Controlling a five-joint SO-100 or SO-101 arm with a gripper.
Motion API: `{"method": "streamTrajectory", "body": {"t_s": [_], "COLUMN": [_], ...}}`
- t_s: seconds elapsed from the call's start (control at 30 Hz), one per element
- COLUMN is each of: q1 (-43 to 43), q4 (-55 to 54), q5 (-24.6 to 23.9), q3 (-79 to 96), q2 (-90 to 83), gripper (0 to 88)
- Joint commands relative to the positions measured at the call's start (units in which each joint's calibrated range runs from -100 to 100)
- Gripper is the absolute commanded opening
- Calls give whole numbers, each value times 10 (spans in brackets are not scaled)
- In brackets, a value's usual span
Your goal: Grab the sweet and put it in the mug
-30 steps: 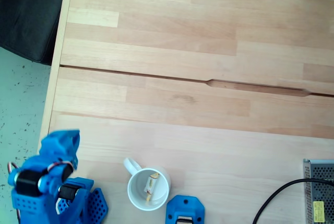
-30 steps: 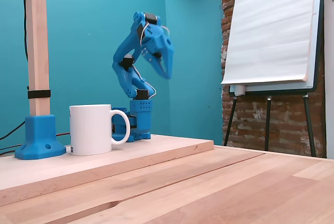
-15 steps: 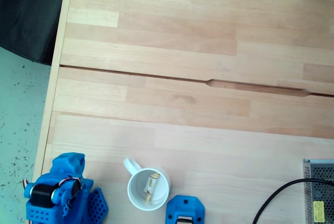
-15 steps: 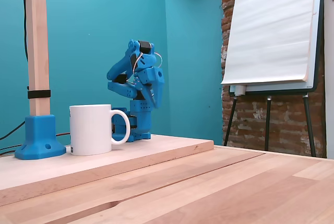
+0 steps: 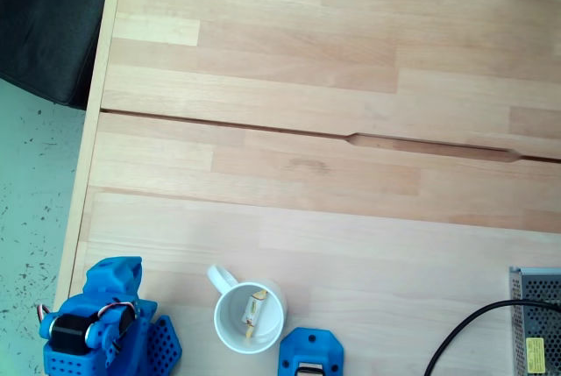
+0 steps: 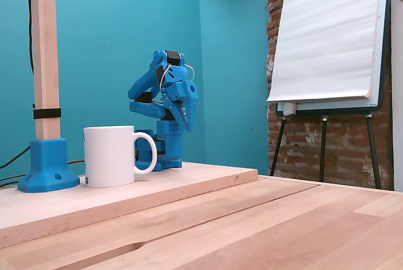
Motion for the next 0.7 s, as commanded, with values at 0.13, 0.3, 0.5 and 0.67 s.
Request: {"method": "streamTrajectory", "body": {"t_s": [0.13, 0.3, 0.5, 0.67], "q1": [-4, 2, -4, -4], "q4": [6, 6, -35, -165], "q5": [-5, -9, -3, -3], "q3": [9, 8, 9, 116], "q2": [3, 4, 4, -2], "gripper": [0, 0, 0, 0]}}
